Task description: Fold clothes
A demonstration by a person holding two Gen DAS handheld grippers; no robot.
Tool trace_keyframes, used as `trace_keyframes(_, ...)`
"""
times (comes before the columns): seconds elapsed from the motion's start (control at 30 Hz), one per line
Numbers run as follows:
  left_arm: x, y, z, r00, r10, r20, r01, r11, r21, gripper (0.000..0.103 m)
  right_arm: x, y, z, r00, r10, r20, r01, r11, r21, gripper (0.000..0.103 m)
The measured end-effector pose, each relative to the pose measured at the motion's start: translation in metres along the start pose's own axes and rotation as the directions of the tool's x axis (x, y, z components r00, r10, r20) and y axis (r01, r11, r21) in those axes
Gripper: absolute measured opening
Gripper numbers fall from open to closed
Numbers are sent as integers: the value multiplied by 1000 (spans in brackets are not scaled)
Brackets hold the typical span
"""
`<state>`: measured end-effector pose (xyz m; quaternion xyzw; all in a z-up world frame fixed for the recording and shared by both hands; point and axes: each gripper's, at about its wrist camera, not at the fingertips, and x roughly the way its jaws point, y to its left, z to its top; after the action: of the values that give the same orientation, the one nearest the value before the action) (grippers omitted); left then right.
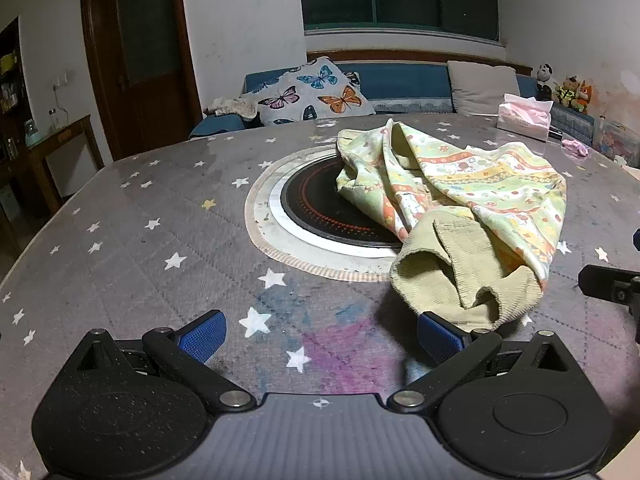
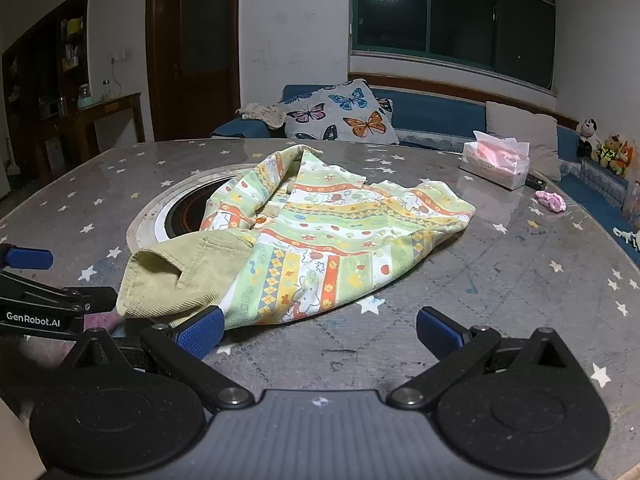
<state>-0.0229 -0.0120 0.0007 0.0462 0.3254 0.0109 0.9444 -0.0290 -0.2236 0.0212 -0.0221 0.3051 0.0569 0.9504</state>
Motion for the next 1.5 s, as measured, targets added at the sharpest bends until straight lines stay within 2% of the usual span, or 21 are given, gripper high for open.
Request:
trace_keyframes(0.4,-7,-5,3,1000,0,16,-1,1000,17,103,3,3,2,1000,-31,4,31,1000,-1,103)
trace_keyframes(1.1,0,1,16,999,23,30,-24,999,31,103,7,-5,7,1000,14,11,-14,998,-61,103)
trace_keyframes(1.27,7,2,26,999,27,35,-28,999,37,103,14,-5,14,1000,10,9,-9,998,-64,103)
trace_keyframes(1.5,19,2,46,998,27,53,-30,998,56,103,25,-16,20,999,50,-1,-50,997,-64,103)
